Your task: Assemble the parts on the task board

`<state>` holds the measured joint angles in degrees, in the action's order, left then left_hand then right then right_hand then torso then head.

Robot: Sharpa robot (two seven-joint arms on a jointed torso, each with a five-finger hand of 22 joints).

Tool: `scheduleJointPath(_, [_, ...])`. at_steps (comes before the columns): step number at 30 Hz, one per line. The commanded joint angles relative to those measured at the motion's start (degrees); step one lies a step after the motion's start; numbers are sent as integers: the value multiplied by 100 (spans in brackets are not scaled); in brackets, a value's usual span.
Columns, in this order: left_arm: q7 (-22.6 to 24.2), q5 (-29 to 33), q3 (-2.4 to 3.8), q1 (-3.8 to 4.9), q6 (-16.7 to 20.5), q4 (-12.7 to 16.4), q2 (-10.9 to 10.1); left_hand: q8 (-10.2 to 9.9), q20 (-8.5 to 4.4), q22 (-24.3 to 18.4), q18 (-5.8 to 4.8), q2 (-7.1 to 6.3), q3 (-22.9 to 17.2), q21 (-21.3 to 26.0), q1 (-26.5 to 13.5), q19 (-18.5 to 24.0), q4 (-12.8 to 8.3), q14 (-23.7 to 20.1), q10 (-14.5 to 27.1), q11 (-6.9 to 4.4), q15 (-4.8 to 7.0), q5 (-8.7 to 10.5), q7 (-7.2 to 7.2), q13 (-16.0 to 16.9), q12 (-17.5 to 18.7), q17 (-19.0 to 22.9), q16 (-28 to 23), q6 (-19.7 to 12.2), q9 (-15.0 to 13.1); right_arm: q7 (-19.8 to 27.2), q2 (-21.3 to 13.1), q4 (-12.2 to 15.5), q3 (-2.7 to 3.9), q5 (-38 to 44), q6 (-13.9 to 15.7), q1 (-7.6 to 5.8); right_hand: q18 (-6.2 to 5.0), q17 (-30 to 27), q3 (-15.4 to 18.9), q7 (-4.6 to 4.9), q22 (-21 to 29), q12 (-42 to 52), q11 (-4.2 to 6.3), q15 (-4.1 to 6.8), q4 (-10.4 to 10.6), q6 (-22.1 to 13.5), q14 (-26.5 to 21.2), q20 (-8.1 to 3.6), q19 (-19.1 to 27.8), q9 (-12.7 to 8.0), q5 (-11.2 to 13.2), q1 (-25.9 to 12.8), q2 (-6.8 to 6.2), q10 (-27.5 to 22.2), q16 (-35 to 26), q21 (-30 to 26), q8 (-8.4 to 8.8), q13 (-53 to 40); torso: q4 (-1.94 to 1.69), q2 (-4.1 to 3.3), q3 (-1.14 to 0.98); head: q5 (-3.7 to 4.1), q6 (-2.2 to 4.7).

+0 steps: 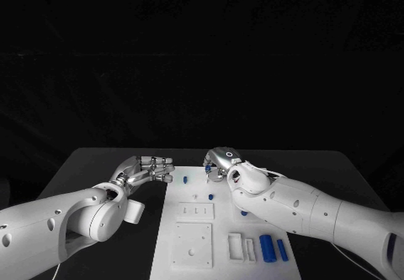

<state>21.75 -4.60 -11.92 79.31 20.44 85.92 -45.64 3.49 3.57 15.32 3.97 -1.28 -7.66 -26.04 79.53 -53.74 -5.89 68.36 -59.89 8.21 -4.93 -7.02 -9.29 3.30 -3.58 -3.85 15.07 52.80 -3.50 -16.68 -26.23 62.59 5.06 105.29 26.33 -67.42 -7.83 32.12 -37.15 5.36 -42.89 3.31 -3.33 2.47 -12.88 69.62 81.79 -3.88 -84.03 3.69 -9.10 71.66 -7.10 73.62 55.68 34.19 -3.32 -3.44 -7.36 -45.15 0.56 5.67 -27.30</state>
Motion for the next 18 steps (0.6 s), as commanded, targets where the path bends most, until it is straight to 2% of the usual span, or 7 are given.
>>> scheduleJointPath(1, [38, -19, 7, 23, -84, 16, 11, 6, 13, -5, 24, 53, 30, 12, 12, -16, 4, -30, 45, -14, 9, 21, -5, 3, -3, 5, -29, -49, 6, 50, 23, -31, -5, 84, -74, 19, -50, 7, 22, -7, -13, 5, 93, 26, 23, 24, 10, -17, -169, 8, -7, 20, -44, 89, -35, -39, -31, -10, 2, -2, 3, -4, -9])
scheduleJointPath(9, [40, -19, 7, 38, -91, 23, 4, 6, 13, -5, 24, 53, 30, 12, 12, -16, 4, -30, 45, -14, 9, 21, -5, 3, -3, 5, -29, -49, 6, 1, 31, -80, -15, 96, -111, 47, -47, 9, 38, -7, -23, 5, 92, 24, 29, 23, 14, -15, -174, 8, -12, 13, -38, 84, -34, -48, -32, -10, 0, -9, 1, -18, -22])
scheduleJointPath(18, [38, -18, 7, 49, -96, 30, -8, 6, 13, -5, 24, 53, 30, 12, 12, -16, 4, -30, 45, -14, 9, 21, -5, 3, -3, 5, -29, -49, 6, -49, 13, -99, -19, 150, -145, 67, -46, 12, 44, -7, -40, 4, 91, 22, 20, 19, 12, -14, -175, 7, -17, 23, -46, 82, -34, -59, -30, -9, 19, -13, 2, -31, -27])
